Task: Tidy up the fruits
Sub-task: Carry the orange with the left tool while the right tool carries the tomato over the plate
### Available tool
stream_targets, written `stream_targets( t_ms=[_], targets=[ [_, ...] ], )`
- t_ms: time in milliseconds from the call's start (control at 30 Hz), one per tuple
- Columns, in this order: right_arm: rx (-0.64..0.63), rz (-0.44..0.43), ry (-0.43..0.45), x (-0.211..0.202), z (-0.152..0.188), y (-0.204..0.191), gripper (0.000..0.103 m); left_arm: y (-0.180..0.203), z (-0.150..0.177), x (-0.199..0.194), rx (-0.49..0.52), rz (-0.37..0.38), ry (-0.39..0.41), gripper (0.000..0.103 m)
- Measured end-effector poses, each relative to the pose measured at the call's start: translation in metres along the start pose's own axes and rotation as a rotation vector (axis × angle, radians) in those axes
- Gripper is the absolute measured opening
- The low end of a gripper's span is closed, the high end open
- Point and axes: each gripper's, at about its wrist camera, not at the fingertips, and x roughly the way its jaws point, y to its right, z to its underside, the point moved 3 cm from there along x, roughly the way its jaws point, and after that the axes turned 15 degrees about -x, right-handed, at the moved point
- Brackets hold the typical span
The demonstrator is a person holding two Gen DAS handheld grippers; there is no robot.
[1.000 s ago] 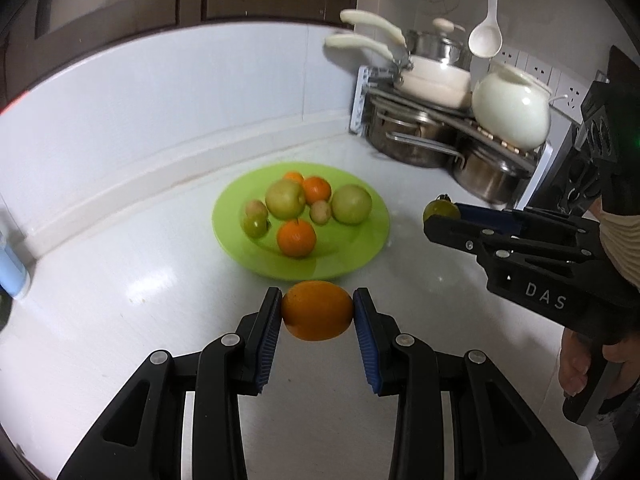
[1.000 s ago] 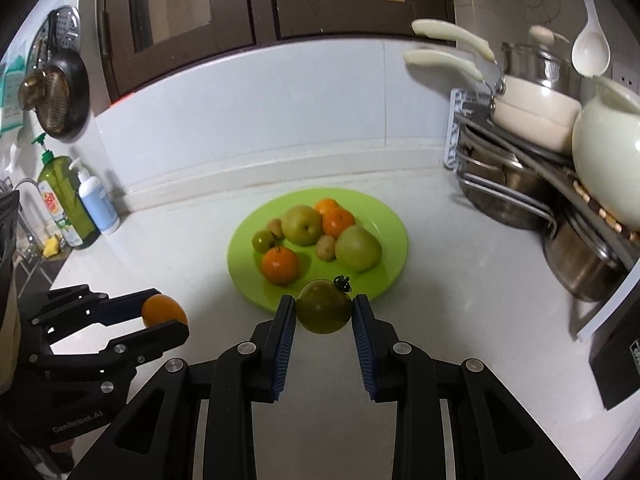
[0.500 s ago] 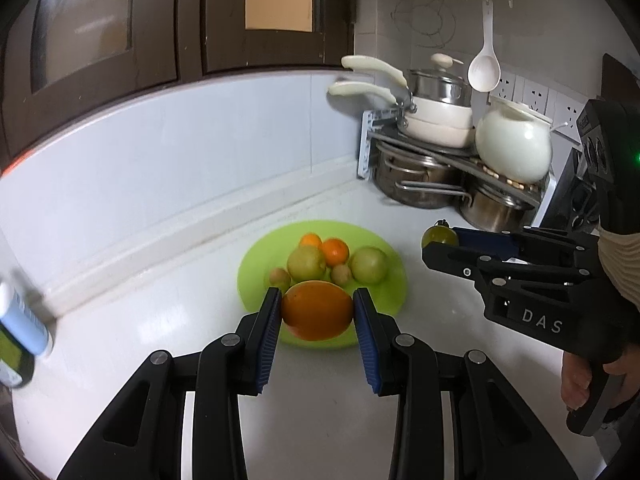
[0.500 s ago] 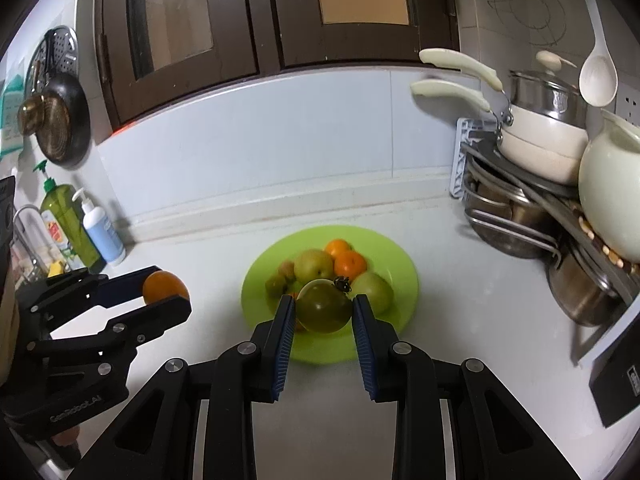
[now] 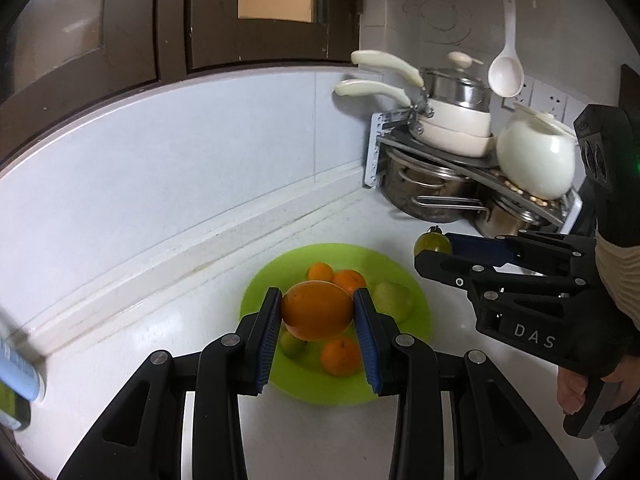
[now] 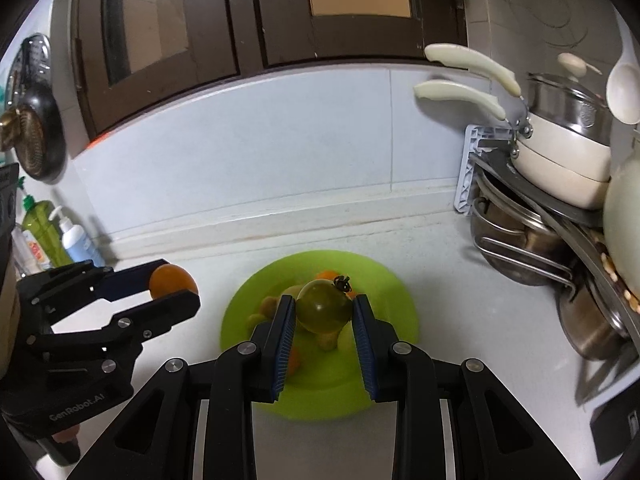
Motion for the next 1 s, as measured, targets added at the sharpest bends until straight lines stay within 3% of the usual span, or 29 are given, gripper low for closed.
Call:
stream_targets(
  t_ms=[567, 1000],
  targets=[
    [0.045, -0.011, -0.092, 0.089, -0.005, 0.033, 0.030, -0.030, -0.014, 0.094, -0.002, -0.019, -0.088, 0.036],
    [0.075, -0.034, -0.137, 0.127, -0.003, 0.048, 0.030, -0.034, -0.017, 0.128, -0.009, 0.002, -0.143, 0.036]
  ],
)
